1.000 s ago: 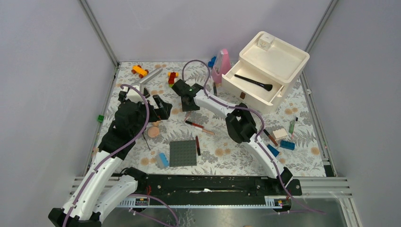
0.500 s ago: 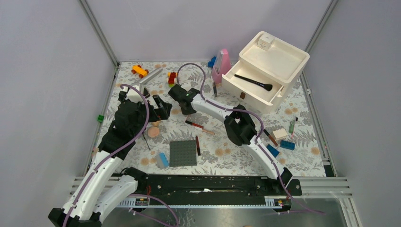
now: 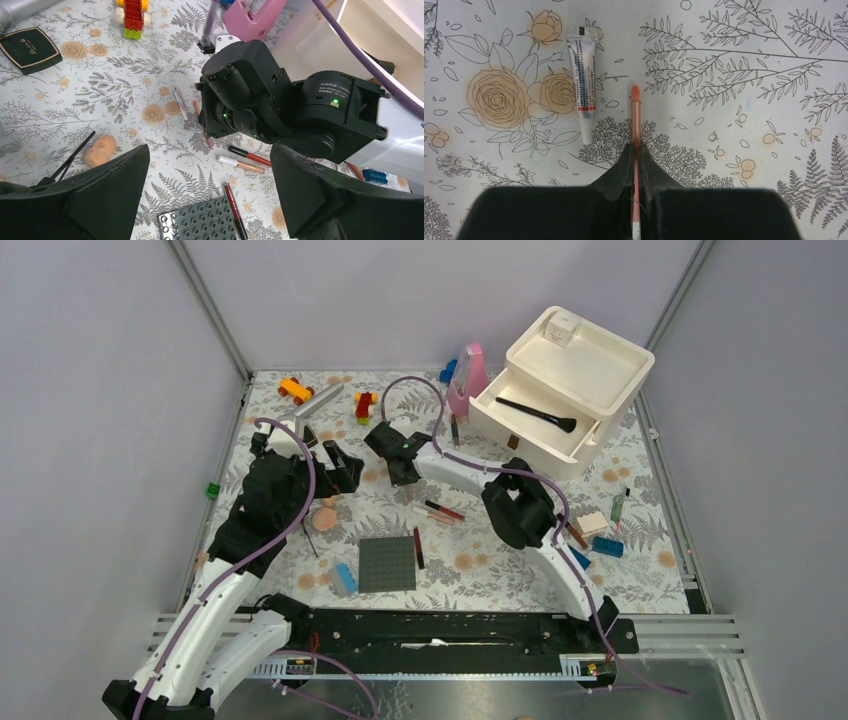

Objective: Organize the makeup
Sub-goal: Pick up the makeup brush from the center of the board.

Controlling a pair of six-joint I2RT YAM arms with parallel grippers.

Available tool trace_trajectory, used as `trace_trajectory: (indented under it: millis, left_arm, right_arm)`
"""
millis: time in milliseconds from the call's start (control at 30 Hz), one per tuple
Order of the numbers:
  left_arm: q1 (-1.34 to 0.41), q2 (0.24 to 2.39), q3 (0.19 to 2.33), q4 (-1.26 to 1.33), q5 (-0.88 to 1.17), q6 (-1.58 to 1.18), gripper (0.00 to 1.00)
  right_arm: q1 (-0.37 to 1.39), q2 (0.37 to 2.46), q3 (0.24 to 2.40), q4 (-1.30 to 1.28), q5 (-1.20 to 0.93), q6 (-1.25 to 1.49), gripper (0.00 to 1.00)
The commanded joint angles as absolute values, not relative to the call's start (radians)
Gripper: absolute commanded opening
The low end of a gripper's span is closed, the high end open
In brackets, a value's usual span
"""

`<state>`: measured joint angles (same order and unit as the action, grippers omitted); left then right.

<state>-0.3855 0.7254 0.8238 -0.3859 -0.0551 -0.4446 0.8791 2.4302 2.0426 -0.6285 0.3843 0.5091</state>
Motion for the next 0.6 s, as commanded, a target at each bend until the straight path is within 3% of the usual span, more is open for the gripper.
trace_trajectory:
  millis: [0, 567]
  left_arm:
    - [-0.380, 0.718, 0.821, -0.321, -0.046, -0.448, 0.99]
    - [-0.376, 0.722, 0.821, -0.322, -0.047, -0.448, 0.99]
  right_arm:
    - [0.863, 2.388, 1.934, -0.612, 0.305, 0.491, 0.00]
    - [0.812, 2.090, 1.903, -0.530, 0.284, 0.431, 0.00]
